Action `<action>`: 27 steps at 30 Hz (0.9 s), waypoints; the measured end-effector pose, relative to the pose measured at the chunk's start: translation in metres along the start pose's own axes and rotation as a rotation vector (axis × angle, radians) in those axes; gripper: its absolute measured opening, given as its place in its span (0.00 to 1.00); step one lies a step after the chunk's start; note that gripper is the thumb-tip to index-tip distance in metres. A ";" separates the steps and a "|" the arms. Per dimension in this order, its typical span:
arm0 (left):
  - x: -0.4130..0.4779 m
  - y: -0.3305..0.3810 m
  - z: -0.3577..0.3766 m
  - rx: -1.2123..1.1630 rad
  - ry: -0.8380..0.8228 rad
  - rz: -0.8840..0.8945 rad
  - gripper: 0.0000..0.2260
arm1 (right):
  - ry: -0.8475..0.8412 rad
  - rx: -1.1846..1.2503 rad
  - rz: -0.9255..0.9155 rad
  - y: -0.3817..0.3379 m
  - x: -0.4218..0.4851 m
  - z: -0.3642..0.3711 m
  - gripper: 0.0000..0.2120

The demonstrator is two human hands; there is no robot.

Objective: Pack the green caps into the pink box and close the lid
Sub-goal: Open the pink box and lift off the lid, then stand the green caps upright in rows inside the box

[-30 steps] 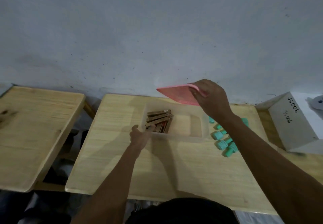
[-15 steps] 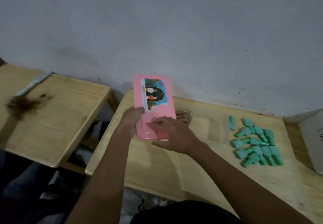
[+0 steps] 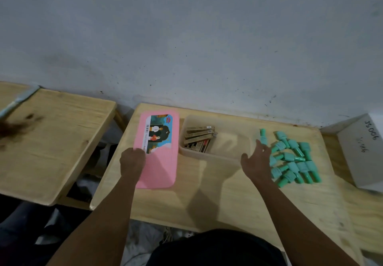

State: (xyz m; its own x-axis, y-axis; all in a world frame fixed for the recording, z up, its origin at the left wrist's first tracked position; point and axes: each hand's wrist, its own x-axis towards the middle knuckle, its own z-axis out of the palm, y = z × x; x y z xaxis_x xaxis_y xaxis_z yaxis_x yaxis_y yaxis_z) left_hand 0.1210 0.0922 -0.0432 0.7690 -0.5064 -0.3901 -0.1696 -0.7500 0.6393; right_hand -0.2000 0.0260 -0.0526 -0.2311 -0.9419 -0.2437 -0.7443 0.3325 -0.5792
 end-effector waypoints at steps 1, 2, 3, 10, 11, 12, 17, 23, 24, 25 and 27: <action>0.002 -0.003 0.002 0.016 0.016 0.010 0.16 | 0.001 0.038 0.007 0.003 -0.001 0.000 0.31; 0.003 -0.005 0.005 0.045 0.036 0.024 0.15 | 0.007 0.071 0.010 0.006 -0.001 0.001 0.31; 0.005 -0.007 0.007 0.073 0.052 0.036 0.15 | 0.017 0.094 0.011 0.008 -0.001 0.001 0.30; 0.016 -0.012 0.027 0.429 0.054 0.070 0.18 | 0.092 0.162 0.006 0.017 0.007 -0.003 0.24; 0.018 -0.013 0.030 0.483 0.053 0.082 0.21 | 0.096 0.167 0.010 0.018 0.008 -0.003 0.24; 0.018 -0.011 0.034 0.486 0.064 0.122 0.22 | 0.101 0.172 0.009 0.020 0.009 -0.002 0.24; -0.007 0.023 0.066 0.035 -0.174 0.409 0.18 | 0.102 0.165 -0.033 0.028 0.014 0.001 0.23; -0.031 0.043 0.090 0.014 -0.157 0.494 0.15 | 0.042 0.221 -0.079 0.039 0.023 -0.004 0.22; -0.032 0.043 0.091 0.027 -0.132 0.510 0.15 | 0.022 0.247 -0.089 0.043 0.025 -0.005 0.21; -0.031 0.043 0.091 0.039 -0.114 0.521 0.15 | 0.006 0.270 -0.092 0.047 0.028 -0.007 0.20; -0.029 0.044 0.092 0.073 -0.096 0.533 0.14 | 0.017 0.281 -0.052 0.055 0.036 -0.012 0.17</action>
State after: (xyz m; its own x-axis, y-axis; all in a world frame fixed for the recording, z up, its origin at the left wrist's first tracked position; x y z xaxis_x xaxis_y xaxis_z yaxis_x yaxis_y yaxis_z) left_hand 0.0343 0.0348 -0.0641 0.5059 -0.8584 -0.0851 -0.5656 -0.4046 0.7187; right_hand -0.2566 0.0102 -0.0842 -0.2095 -0.9579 -0.1964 -0.5528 0.2817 -0.7842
